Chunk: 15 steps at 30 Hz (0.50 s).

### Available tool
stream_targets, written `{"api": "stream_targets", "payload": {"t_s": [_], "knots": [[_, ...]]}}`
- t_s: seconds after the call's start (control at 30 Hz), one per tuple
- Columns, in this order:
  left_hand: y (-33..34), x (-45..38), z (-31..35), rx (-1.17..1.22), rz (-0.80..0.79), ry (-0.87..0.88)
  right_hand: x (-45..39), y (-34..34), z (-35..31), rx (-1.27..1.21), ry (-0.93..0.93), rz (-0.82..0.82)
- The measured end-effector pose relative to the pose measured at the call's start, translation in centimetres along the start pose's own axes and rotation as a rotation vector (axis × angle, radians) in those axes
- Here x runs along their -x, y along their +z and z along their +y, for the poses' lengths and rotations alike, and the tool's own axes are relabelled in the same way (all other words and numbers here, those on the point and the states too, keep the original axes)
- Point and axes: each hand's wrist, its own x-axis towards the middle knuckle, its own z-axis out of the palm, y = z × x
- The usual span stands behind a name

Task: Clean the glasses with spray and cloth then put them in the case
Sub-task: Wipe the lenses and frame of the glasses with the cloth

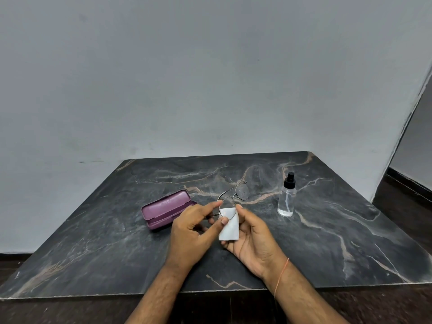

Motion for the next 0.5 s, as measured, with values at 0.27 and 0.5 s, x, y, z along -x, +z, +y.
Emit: {"api": "stream_targets", "payload": {"t_s": [0.27, 0.5], "knots": [[-0.08, -0.06, -0.44, 0.069, 0.019, -0.064, -0.28, -0.42, -0.36, -0.085, 0.026, 0.025], [0.01, 0.16, -0.27, -0.005, 0.014, -0.024, -0.55, -0.44, 0.07, 0.024, -0.126, 0.028]]}}
